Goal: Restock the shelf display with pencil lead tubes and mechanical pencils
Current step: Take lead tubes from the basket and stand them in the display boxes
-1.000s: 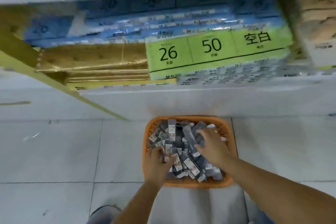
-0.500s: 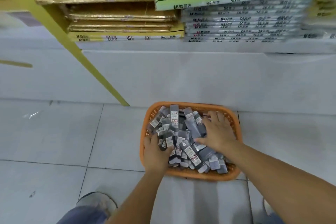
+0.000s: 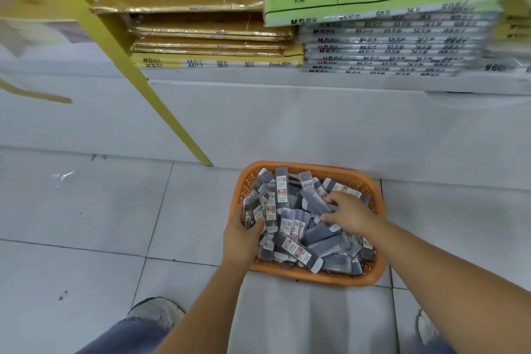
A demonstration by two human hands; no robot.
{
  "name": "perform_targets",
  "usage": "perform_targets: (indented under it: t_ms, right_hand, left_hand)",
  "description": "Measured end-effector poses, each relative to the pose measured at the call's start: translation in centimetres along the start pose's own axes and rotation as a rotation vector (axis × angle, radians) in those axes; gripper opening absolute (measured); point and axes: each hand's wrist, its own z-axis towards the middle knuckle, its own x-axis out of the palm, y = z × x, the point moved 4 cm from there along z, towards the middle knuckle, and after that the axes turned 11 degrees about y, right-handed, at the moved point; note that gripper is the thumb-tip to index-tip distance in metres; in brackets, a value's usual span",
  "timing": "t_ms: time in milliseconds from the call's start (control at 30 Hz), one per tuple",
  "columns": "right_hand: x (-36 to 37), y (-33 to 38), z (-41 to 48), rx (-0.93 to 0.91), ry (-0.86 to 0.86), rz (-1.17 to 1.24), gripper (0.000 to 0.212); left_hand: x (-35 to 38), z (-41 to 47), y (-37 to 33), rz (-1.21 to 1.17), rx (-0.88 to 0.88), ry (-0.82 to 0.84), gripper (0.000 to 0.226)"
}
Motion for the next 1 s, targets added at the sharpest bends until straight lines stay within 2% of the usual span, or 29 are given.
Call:
perform_targets:
  t_ms: [67,167,333,467,567,667,733,767,900,1000]
  right_hand:
    - [-0.3,-0.3,-0.6,0.027,-0.022,0.05,0.038]
    - [-0.9,-0.2,-1.8,0.012,-0.081,0.083,0.032]
    - [-3.7,2.2,-5.9,-0.064,-0.312,0.219,0.028]
    - [-5.8,5.0,-10.9,-0.201,-0.521,0.601,0.026]
    - [-6.5,7.9,-15.2,-0.343,-0.648,0.826,0.022]
    - [-5.8,11.0,-17.9,-0.452,-0.612,0.945,0.022]
    - [-5.2,12.9,-19.1,-0.505,-0.529,0.994,0.02]
    - [-5.1,13.8,-19.8,-0.541,-0.486,1.016,0.019]
    - [-6.0,17.3,-22.9,-0.65,-0.417,0.931,0.011]
    - [-7.6,19.5,-25.7,-0.731,-0.455,0.841,0.019]
  left_hand:
    - [0.2,-0.1,-0.8,-0.041,-0.005,0.013,0.037]
    - [0.6,-0.5,-2.2,-0.121,-0.04,0.081,0.033]
    - [1.0,-2.0,-5.1,-0.389,-0.153,0.196,0.027]
    - [0.8,-4.2,-8.7,-0.425,-0.083,0.246,0.03]
    - [0.5,-6.0,-12.3,-0.441,-0.017,0.277,0.01]
    - [0.1,-7.5,-16.2,-0.493,0.089,0.327,0.025]
    - [-0.4,-8.7,-18.6,-0.525,0.145,0.371,0.041]
    - [-0.8,-9.3,-19.6,-0.537,0.168,0.382,0.042]
    - [-2.5,-12.2,-23.2,-0.483,0.231,0.392,0.024]
    - [-3.8,-14.5,-25.8,-0.411,0.302,0.399,0.017]
